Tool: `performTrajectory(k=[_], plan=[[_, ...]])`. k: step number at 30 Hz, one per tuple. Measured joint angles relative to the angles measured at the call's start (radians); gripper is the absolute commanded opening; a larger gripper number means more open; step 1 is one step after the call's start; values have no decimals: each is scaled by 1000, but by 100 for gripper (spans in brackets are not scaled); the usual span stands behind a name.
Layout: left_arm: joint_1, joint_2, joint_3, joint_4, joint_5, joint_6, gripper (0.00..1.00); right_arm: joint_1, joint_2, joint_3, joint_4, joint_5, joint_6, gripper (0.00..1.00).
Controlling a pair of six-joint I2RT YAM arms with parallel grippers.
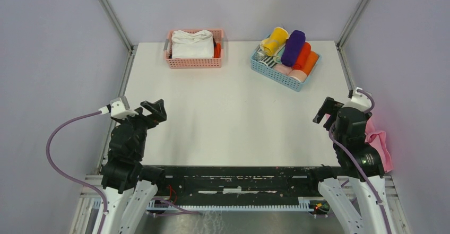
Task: Roll the towels
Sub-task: Reset both arms
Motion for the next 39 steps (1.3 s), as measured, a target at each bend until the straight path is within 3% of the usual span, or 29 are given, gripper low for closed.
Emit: performTrajectory(k=[39], plan=[[-11,18,-22,22,36,22,99,0,21,-19,8,-61,-17,100]])
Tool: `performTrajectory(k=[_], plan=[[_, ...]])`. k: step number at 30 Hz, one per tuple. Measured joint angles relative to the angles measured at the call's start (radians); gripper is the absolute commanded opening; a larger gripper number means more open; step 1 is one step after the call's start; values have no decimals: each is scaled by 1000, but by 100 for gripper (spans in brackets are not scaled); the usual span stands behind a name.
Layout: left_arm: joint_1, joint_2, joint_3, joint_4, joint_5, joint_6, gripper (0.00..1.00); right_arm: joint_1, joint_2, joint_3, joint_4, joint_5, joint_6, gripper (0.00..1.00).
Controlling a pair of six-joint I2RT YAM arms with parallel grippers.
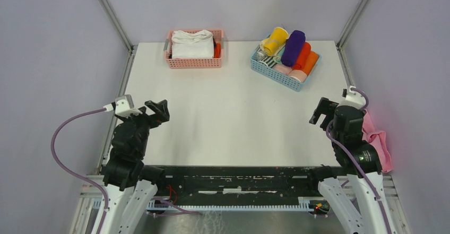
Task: Roll the towels
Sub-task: Reset both arms
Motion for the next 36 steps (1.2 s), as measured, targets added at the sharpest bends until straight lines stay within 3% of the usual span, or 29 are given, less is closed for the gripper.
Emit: performTrajectory(k=[36], plan=[[-10,6,-8,0,27,0,99,0,-66,-2,45,-119,-27,100]])
